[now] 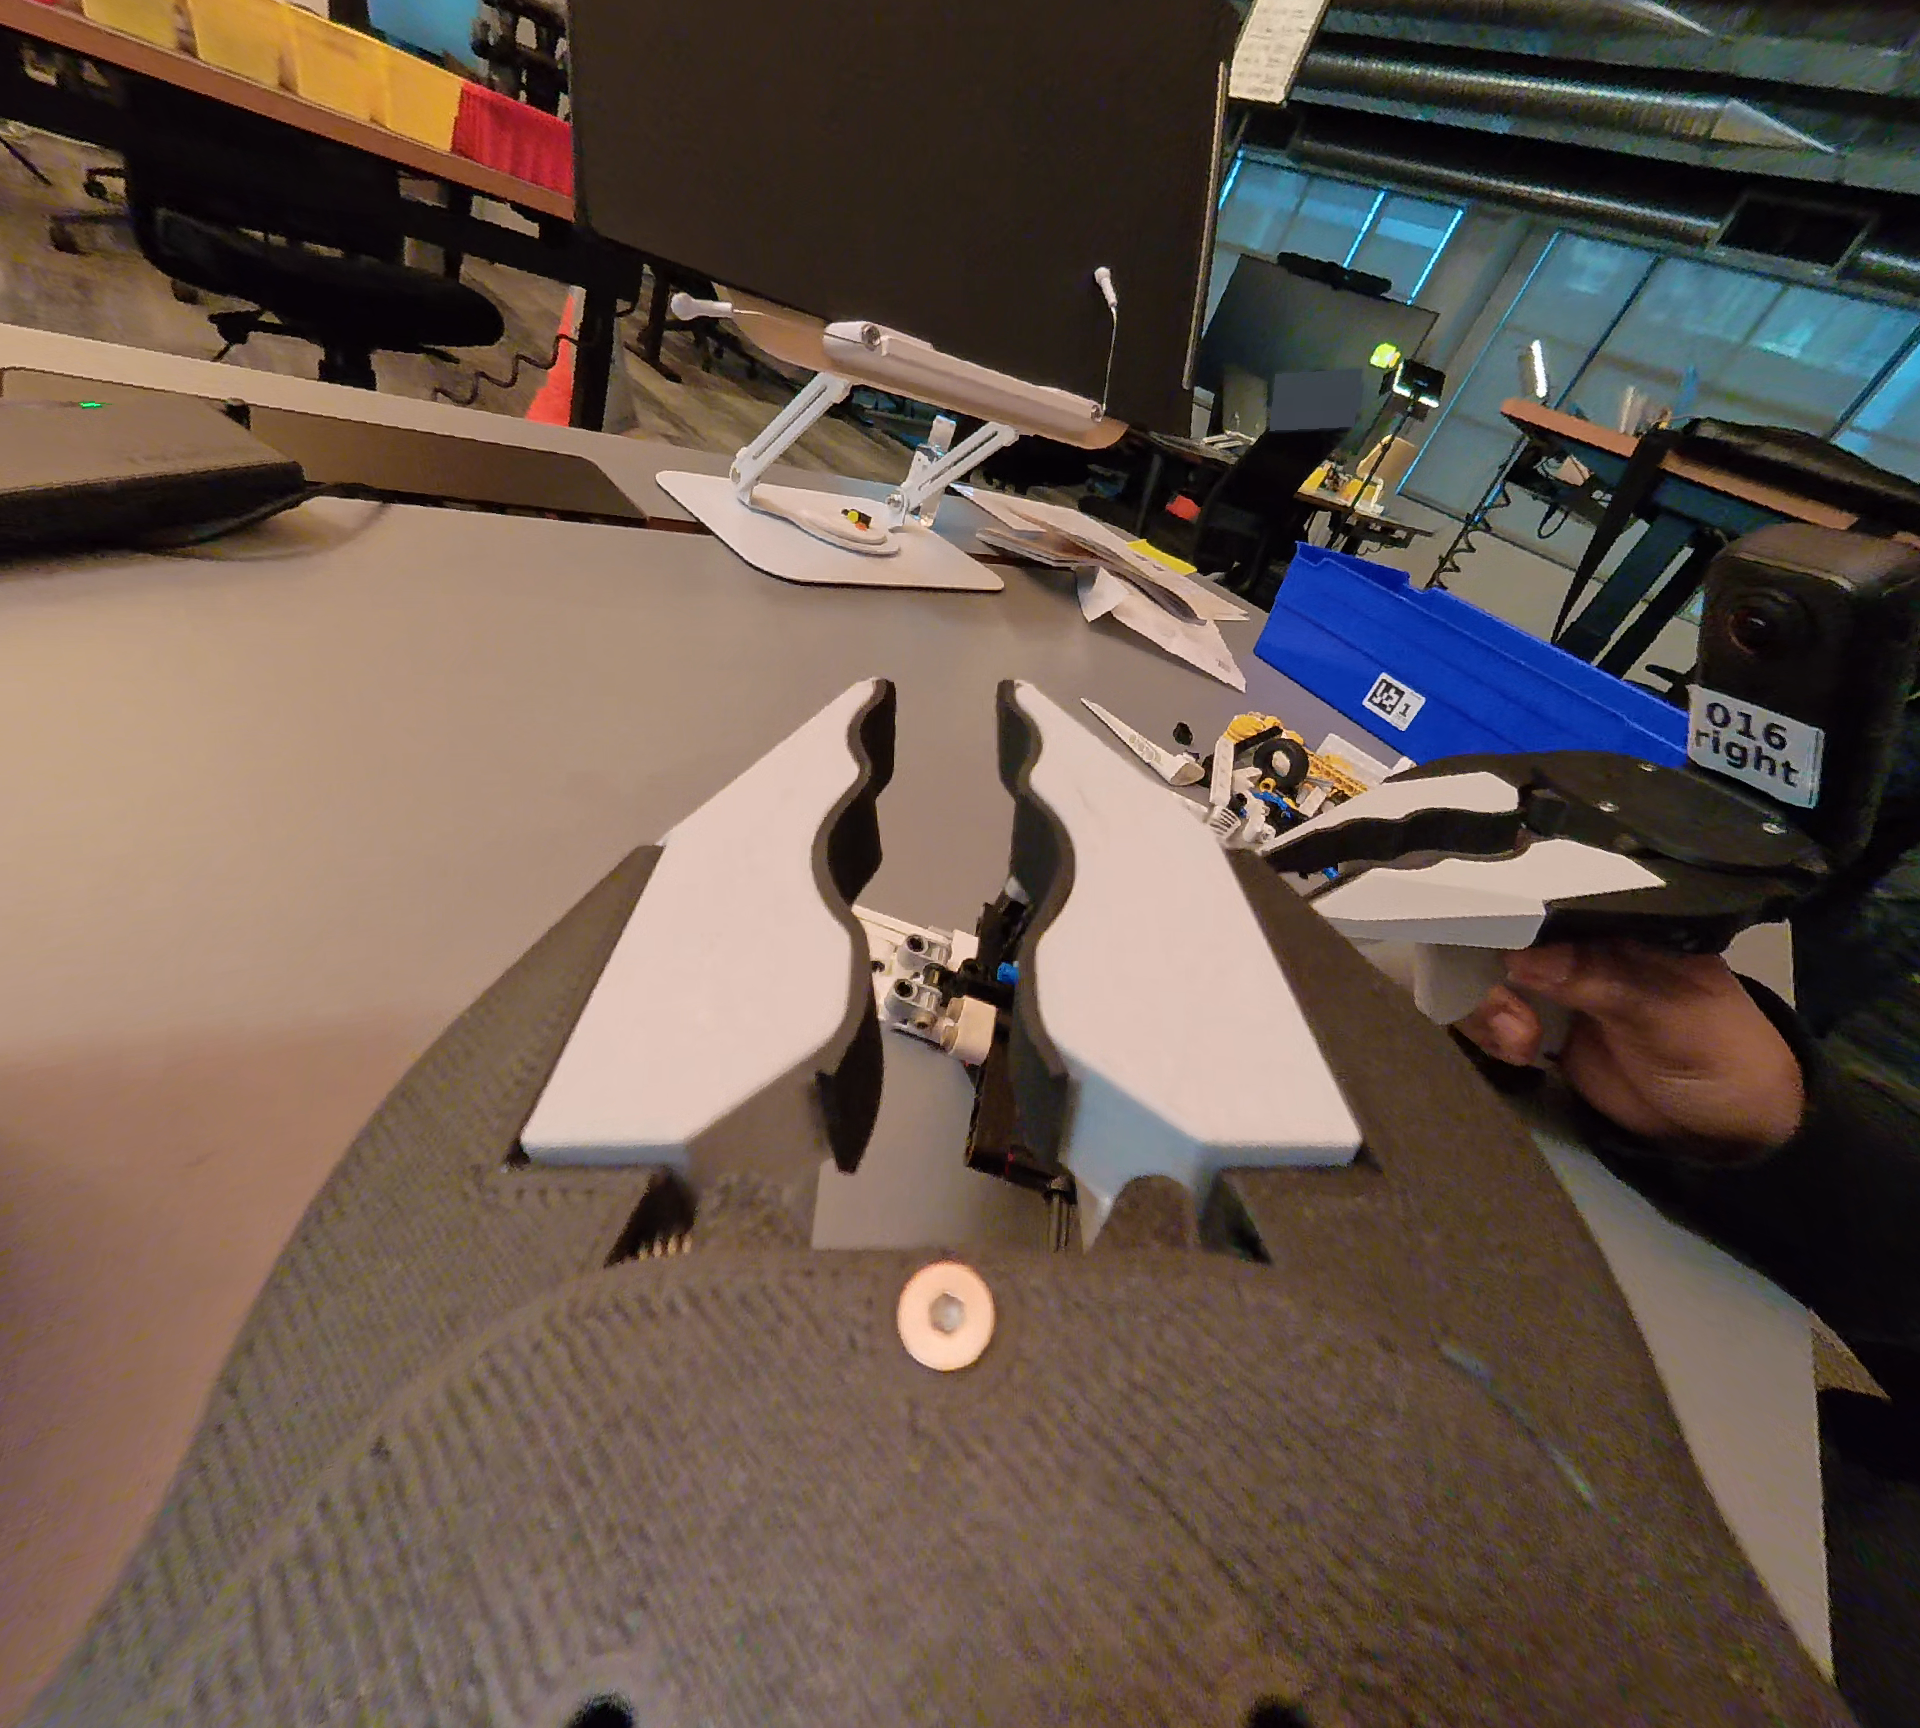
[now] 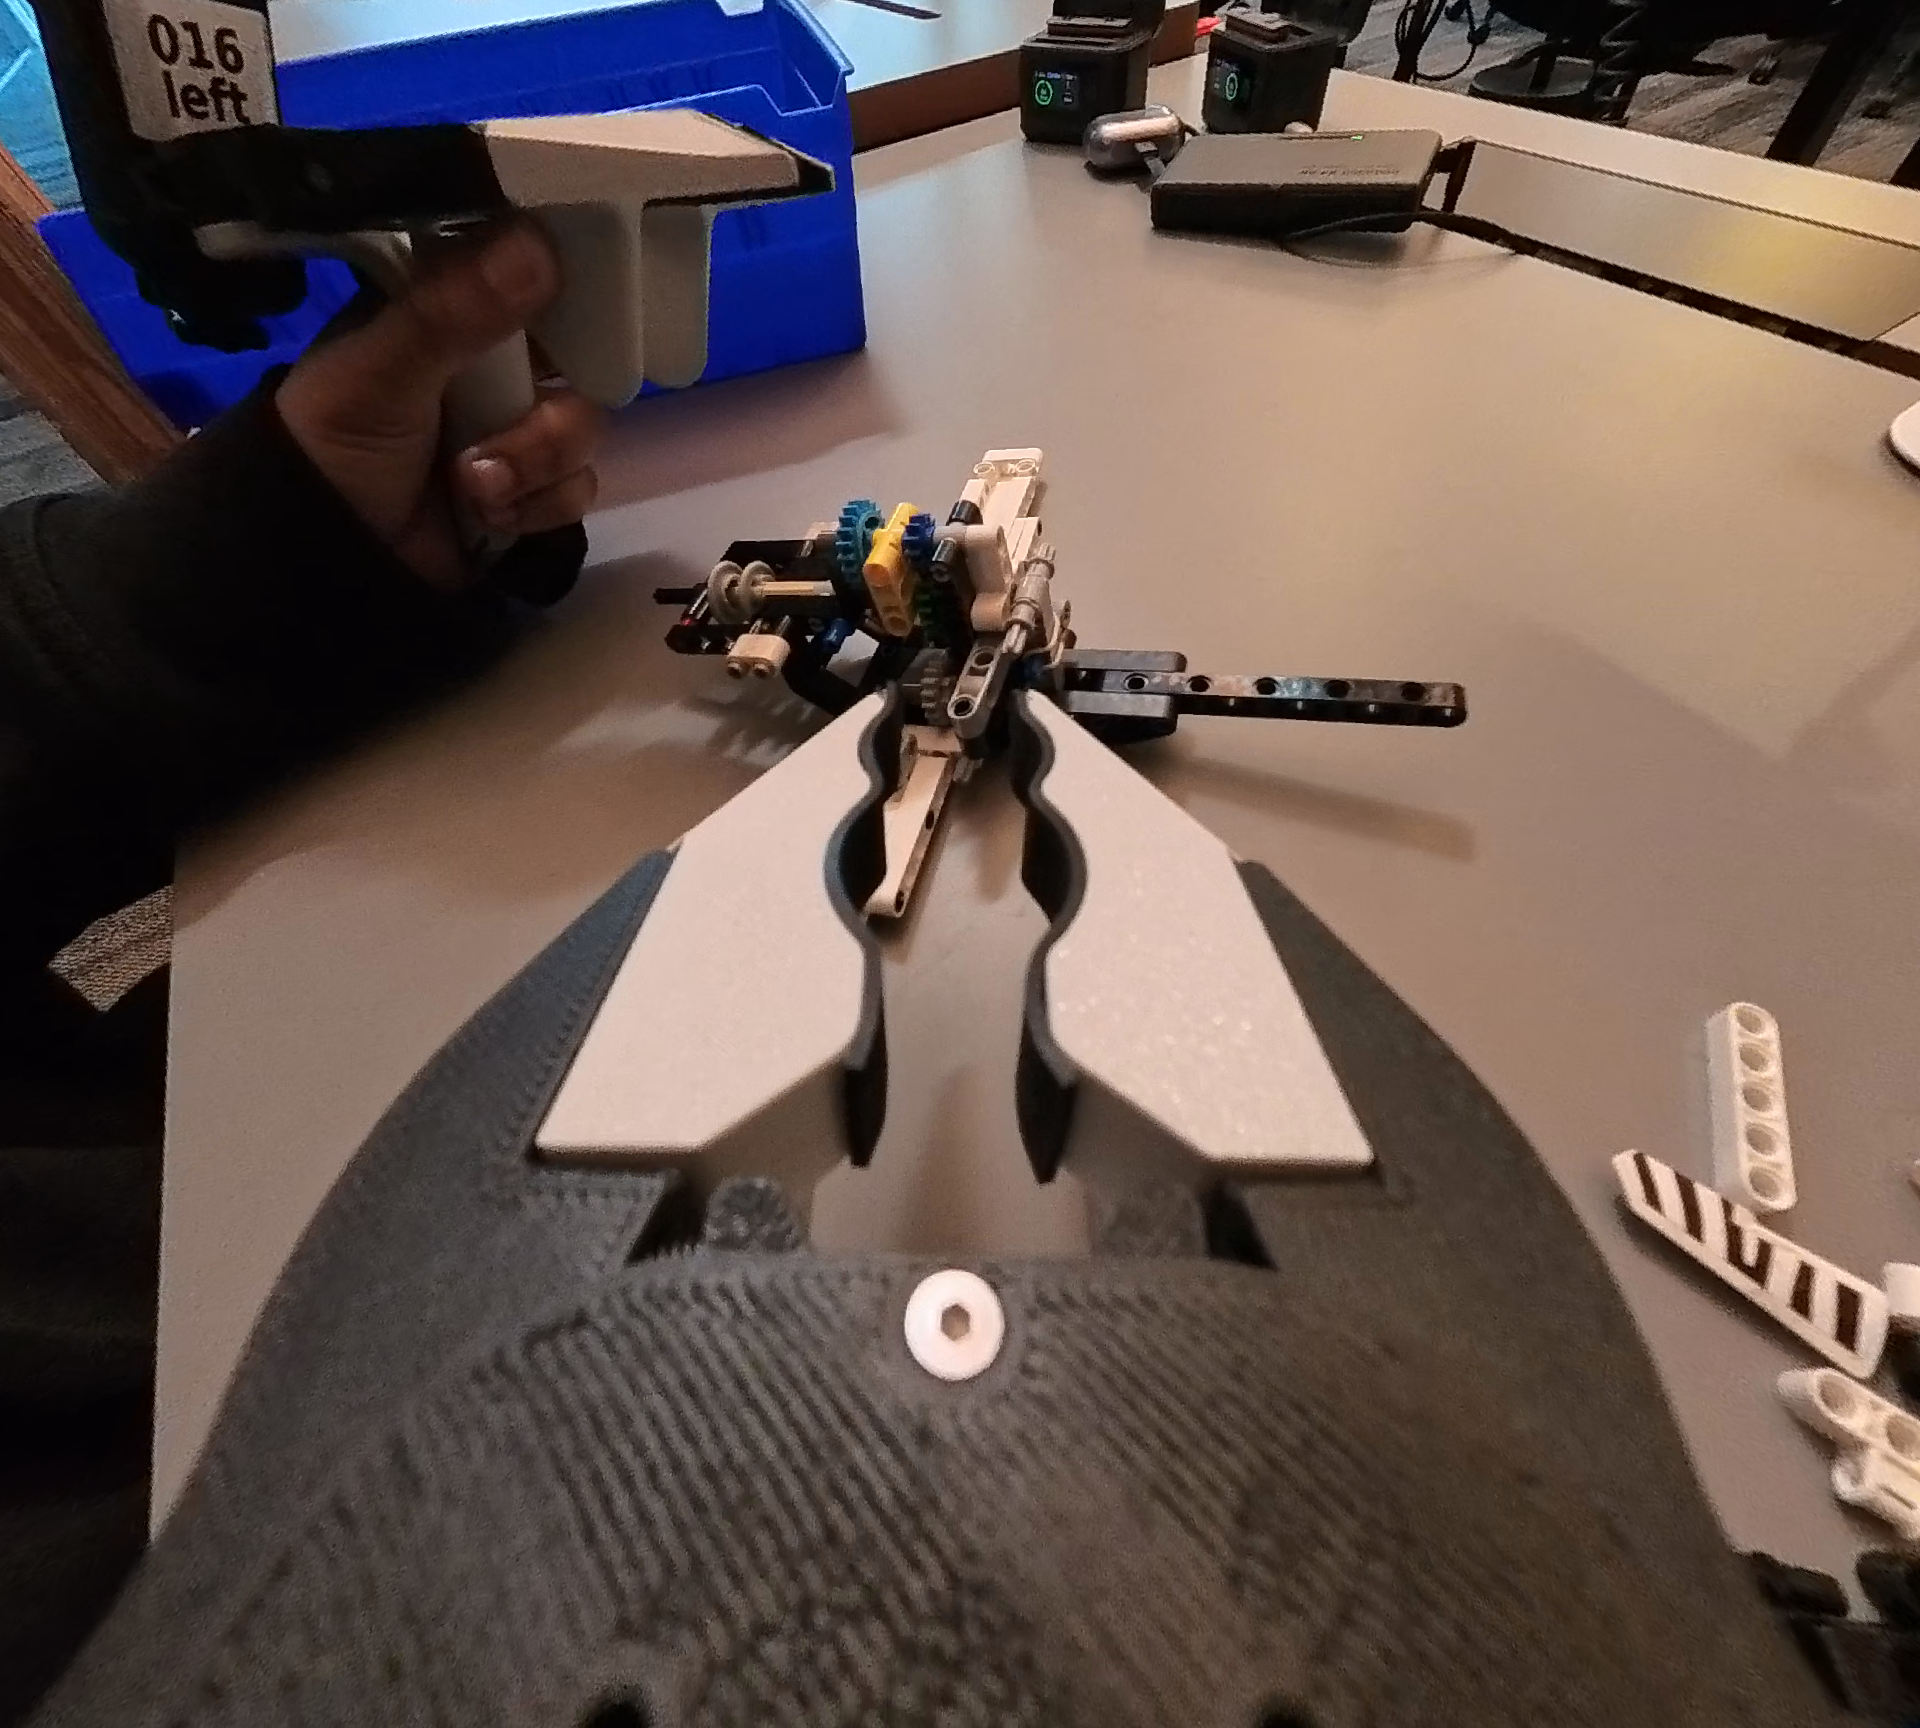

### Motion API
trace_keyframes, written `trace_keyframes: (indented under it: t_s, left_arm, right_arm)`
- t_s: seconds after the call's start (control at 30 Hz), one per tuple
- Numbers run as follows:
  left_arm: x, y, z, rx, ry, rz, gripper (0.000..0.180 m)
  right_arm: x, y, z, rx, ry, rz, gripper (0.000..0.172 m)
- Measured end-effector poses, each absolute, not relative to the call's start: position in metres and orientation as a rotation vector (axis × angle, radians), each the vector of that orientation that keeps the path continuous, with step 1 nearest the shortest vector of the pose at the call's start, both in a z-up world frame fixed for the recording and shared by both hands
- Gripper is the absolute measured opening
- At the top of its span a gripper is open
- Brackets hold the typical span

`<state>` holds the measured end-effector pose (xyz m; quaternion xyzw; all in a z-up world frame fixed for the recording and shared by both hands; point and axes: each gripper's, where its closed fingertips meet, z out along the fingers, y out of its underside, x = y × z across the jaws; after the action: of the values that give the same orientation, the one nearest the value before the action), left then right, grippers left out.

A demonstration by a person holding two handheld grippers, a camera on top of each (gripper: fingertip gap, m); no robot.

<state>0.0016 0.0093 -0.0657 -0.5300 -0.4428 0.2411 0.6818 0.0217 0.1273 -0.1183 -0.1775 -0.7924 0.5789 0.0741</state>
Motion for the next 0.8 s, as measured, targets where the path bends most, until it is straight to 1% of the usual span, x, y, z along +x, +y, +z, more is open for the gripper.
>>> trace_keyframes:
  t_s: [0.07, 0.13, 0.43, 0.47, 0.57, 0.7, 0.8]
  left_arm:
    - [-0.001, 0.006, -0.07, -1.197, -1.031, 0.562, 0.005]
    - [-0.003, 0.007, -0.073, -1.219, -1.045, 0.567, 0.0]
    - [-0.003, 0.016, -0.078, -1.308, -1.019, 0.626, 0.001]
    - [-0.002, 0.018, -0.077, -1.314, -1.006, 0.624, 0.006]
    - [0.005, 0.032, -0.069, -1.308, -0.909, 0.572, 0.026]
    - [0.009, 0.043, -0.066, -1.319, -0.854, 0.536, 0.045]
    - [0.009, 0.052, -0.072, -1.342, -0.864, 0.444, 0.067]
  right_arm:
    - [0.022, 0.127, -0.118, -0.533, -2.379, 1.736, 0.018]
    - [0.022, 0.127, -0.118, -0.534, -2.38, 1.736, 0.018]
    - [0.022, 0.127, -0.119, -0.534, -2.381, 1.736, 0.018]
    - [0.022, 0.127, -0.119, -0.534, -2.381, 1.736, 0.018]
    - [0.022, 0.127, -0.119, -0.533, -2.382, 1.734, 0.018]
    - [0.022, 0.127, -0.119, -0.534, -2.385, 1.732, 0.018]
    - [0.022, 0.127, -0.119, -0.532, -2.385, 1.732, 0.018]
